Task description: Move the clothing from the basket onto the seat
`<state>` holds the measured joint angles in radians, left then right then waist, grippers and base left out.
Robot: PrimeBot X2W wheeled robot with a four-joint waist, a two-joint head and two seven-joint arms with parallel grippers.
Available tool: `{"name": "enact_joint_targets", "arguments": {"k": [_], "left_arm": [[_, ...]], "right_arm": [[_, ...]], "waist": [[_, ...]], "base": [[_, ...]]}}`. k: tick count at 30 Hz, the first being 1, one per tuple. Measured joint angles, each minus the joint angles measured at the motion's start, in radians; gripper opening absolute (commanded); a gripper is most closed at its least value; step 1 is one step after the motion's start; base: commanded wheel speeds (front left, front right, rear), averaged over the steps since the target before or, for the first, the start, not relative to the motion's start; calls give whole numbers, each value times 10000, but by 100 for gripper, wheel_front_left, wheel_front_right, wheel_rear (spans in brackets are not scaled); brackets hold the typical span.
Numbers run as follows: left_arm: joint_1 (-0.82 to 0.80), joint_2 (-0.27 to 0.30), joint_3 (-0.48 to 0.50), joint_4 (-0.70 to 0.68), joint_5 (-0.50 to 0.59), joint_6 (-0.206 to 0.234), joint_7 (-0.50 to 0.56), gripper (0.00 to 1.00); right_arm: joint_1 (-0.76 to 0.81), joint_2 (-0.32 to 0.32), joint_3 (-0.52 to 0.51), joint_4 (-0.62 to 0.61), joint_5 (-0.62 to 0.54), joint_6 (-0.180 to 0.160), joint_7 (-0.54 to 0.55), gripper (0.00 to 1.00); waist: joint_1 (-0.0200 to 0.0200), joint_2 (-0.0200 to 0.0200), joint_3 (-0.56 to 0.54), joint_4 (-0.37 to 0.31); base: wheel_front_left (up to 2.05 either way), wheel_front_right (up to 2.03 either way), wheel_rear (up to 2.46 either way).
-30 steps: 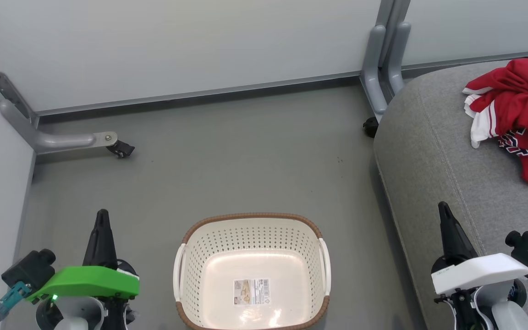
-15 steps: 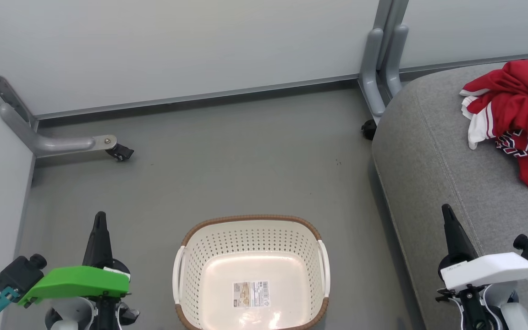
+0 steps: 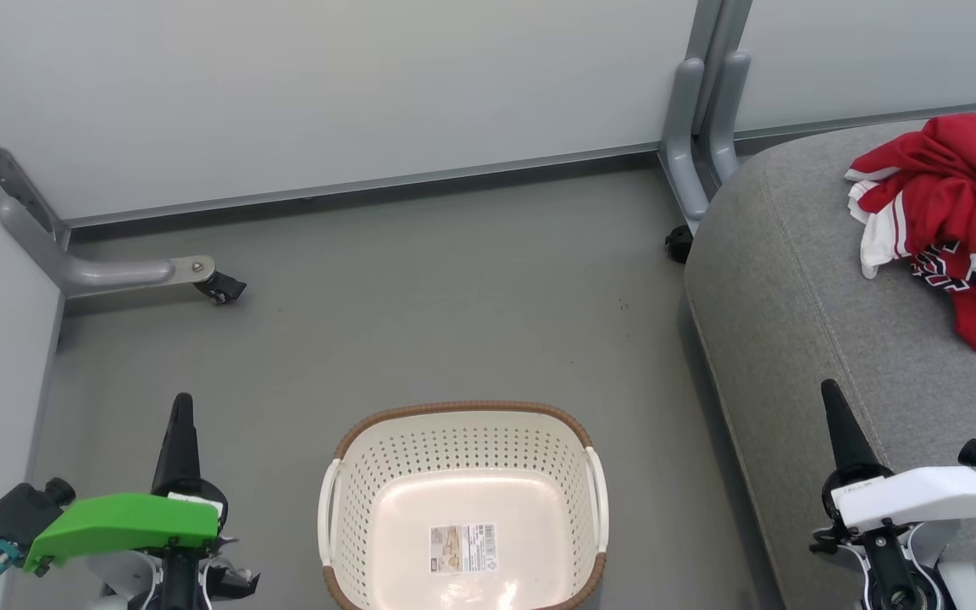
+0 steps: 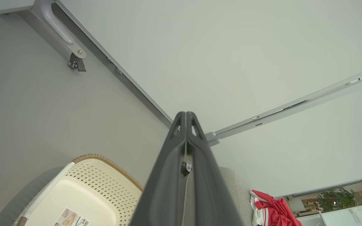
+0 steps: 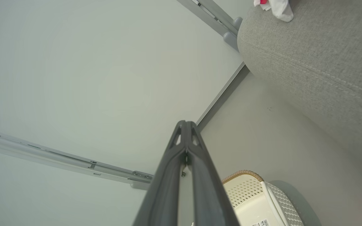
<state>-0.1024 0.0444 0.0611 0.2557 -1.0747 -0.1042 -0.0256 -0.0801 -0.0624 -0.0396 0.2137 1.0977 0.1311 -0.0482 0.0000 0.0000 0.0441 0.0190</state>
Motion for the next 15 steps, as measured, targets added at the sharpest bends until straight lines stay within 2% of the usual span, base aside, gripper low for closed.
{"name": "enact_joint_targets", "arguments": {"k": [15], "left_arm": [[-2, 2, 138, -21, -1517, -33, 420, 0]], "right_arm": [[-86, -10, -130, 82, 1509, -2, 405, 0]], "waist": [[0, 0, -96, -44]], "base": [[0, 0, 0]]}}
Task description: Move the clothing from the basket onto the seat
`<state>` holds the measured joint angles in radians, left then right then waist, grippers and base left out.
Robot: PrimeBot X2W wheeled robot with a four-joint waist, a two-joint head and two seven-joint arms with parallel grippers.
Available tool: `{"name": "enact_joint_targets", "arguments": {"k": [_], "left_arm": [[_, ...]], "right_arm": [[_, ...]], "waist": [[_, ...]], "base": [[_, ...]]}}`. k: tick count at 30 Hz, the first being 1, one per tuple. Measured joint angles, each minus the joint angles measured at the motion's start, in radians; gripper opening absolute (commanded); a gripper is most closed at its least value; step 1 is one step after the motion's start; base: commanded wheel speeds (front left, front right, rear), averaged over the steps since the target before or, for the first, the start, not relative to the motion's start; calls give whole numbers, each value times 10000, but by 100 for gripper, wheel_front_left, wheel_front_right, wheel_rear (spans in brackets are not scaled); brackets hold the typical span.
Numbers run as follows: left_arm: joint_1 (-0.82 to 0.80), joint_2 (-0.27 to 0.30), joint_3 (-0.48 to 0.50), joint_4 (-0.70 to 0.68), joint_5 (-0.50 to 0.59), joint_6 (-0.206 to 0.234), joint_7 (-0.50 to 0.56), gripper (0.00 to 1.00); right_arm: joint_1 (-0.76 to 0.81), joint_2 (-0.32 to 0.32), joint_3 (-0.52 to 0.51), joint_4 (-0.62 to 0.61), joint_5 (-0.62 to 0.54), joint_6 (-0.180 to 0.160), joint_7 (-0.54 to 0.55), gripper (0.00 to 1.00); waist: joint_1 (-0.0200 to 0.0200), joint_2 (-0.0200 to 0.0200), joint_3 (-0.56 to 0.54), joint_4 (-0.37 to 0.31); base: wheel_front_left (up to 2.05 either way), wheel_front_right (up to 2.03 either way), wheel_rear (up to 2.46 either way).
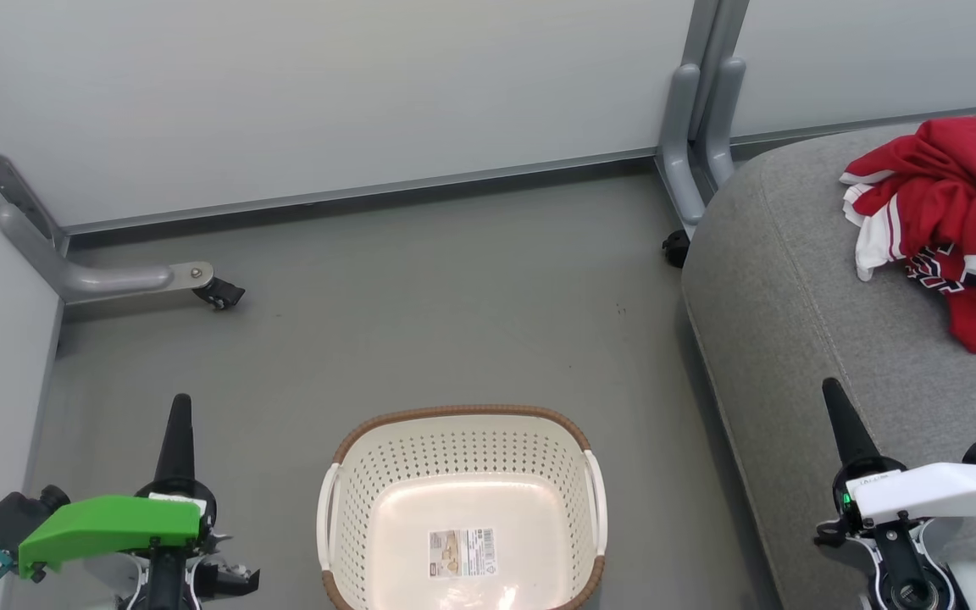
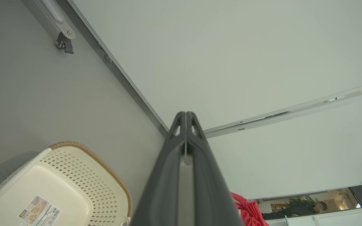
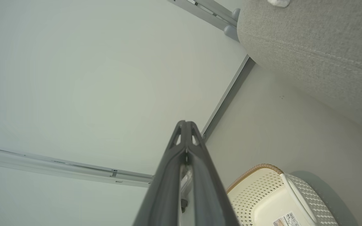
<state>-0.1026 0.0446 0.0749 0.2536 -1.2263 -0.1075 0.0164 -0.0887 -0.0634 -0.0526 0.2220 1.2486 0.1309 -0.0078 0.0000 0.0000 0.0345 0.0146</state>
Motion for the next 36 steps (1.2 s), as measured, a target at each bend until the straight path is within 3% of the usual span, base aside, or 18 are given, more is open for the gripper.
{"name": "enact_joint_targets", "arguments": {"k": [36], "left_arm": [[-8, 13, 293, -52, -2976, -169, 765, 0]], "right_arm": [[-97, 0, -303, 159, 2953, 0, 805, 0]], "waist": [[0, 0, -234, -109]], "base": [[0, 0, 0]]}}
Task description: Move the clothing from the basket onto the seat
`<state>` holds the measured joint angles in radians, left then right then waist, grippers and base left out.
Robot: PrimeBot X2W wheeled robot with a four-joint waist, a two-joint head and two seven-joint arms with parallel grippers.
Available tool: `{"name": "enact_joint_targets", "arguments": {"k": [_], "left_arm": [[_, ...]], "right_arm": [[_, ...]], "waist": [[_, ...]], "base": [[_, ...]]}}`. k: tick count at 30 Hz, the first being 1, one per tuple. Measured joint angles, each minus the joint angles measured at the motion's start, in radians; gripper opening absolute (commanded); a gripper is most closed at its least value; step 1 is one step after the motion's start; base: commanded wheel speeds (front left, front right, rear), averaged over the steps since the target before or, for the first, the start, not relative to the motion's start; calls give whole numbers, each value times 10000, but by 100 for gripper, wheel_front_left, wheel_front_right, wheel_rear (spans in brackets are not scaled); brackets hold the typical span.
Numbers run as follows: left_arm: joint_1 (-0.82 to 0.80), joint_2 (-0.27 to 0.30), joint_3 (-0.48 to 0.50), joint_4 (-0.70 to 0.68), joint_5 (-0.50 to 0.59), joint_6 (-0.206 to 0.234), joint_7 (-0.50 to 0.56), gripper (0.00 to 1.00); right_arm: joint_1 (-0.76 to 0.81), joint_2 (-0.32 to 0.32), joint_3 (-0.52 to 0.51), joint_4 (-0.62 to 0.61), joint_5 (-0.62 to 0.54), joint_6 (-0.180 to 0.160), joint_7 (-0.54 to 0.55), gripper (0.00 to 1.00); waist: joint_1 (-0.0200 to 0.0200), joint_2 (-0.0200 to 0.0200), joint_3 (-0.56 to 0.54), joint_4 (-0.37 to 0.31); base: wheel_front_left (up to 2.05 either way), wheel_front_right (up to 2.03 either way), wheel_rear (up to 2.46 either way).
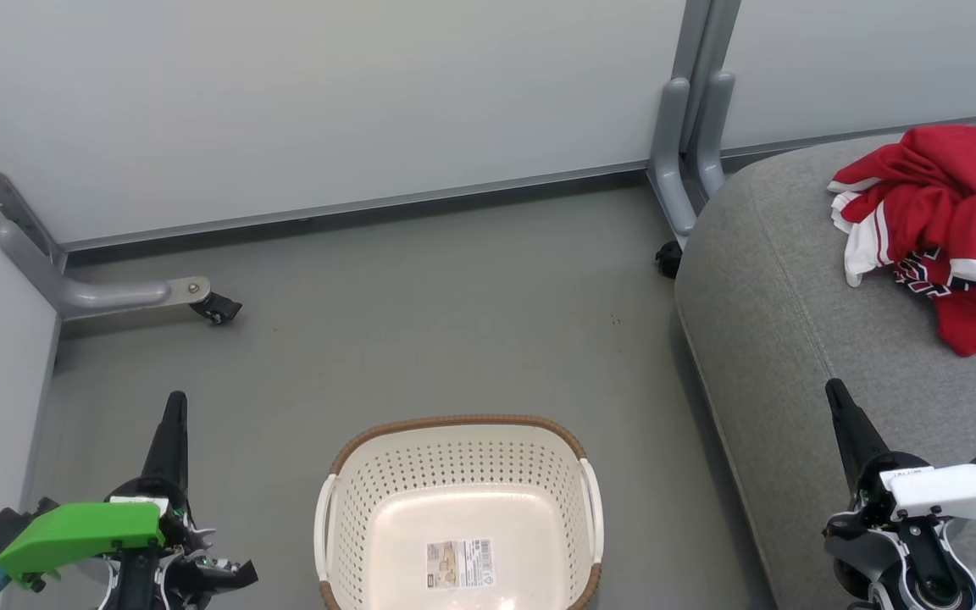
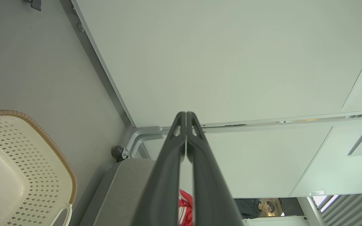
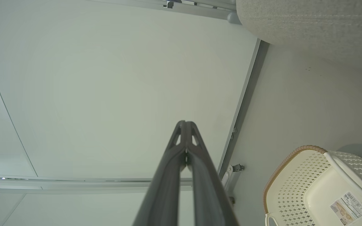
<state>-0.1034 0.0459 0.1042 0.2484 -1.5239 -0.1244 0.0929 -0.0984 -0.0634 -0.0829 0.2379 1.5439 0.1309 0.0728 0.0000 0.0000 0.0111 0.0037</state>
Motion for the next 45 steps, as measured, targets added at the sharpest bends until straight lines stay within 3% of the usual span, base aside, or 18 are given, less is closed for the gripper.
{"name": "enact_joint_targets", "arguments": {"k": [13, 45], "left_arm": [[-4, 6, 90, -13, -871, -33, 211, 0], [-7, 6, 94, -17, -874, -35, 213, 0]], "right_arm": [[-34, 2, -94, 50, 832, 0, 251, 0], [-39, 44, -169, 56, 819, 0, 318, 0]], "waist": [[0, 0, -80, -37], [0, 0, -80, -37]], "base": [[0, 0, 0], [0, 0, 0]]}}
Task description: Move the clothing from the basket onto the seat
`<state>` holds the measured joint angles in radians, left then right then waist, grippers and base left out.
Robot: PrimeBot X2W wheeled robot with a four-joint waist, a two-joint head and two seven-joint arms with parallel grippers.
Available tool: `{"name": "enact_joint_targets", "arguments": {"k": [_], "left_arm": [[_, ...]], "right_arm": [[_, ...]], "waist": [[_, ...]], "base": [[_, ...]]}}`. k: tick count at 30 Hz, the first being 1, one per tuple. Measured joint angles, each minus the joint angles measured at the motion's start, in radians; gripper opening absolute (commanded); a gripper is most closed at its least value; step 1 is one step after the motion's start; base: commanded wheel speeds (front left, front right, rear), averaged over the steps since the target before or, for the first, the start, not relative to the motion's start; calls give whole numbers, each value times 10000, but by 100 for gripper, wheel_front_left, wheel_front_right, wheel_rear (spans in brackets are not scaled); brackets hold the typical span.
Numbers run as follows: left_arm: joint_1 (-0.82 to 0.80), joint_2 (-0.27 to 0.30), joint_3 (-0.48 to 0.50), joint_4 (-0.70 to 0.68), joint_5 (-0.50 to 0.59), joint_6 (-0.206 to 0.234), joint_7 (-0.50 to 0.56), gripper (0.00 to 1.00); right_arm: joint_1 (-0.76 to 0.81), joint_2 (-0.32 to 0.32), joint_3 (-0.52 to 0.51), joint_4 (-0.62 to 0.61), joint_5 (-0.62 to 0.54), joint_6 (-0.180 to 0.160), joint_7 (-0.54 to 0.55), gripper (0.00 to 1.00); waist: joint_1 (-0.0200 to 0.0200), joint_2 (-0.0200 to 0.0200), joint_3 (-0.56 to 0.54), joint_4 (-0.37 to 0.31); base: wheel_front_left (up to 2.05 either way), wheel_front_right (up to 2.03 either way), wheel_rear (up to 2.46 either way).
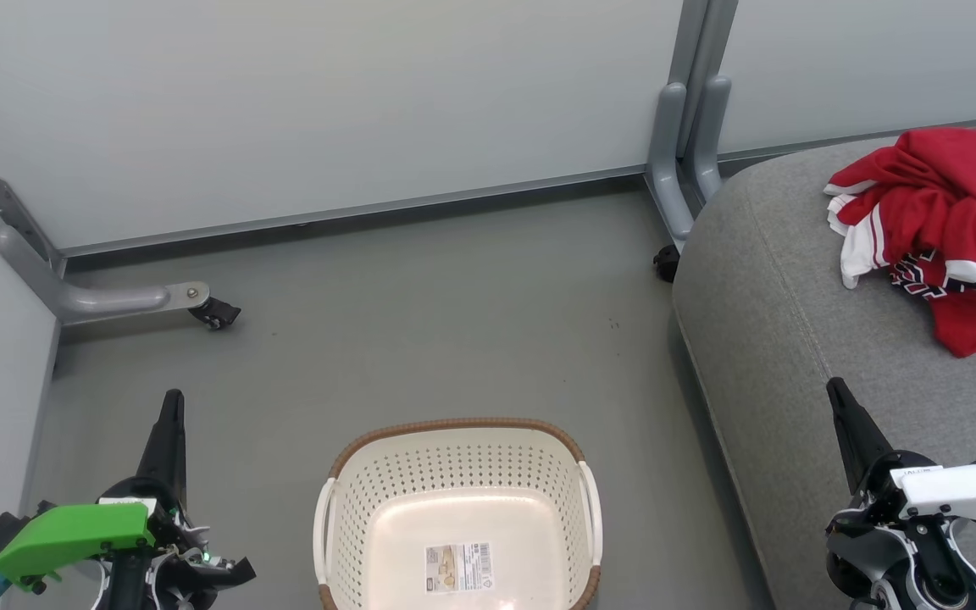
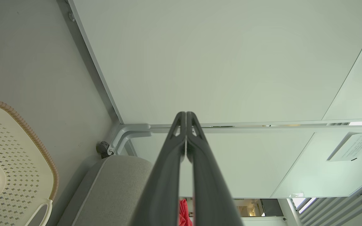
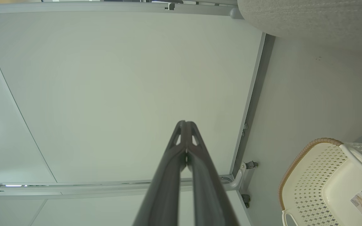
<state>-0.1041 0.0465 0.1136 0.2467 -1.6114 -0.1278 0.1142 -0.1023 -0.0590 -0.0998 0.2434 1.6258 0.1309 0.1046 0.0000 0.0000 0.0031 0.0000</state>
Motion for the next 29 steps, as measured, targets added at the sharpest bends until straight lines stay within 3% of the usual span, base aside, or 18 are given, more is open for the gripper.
{"name": "enact_joint_targets", "arguments": {"k": [29], "left_arm": [[0, 0, 0, 0, 0, 0, 0, 0]], "right_arm": [[-4, 31, -48, 4, -35, 0, 21, 0]], "waist": [[0, 0, 0, 0]], "base": [[0, 0, 0]]}}
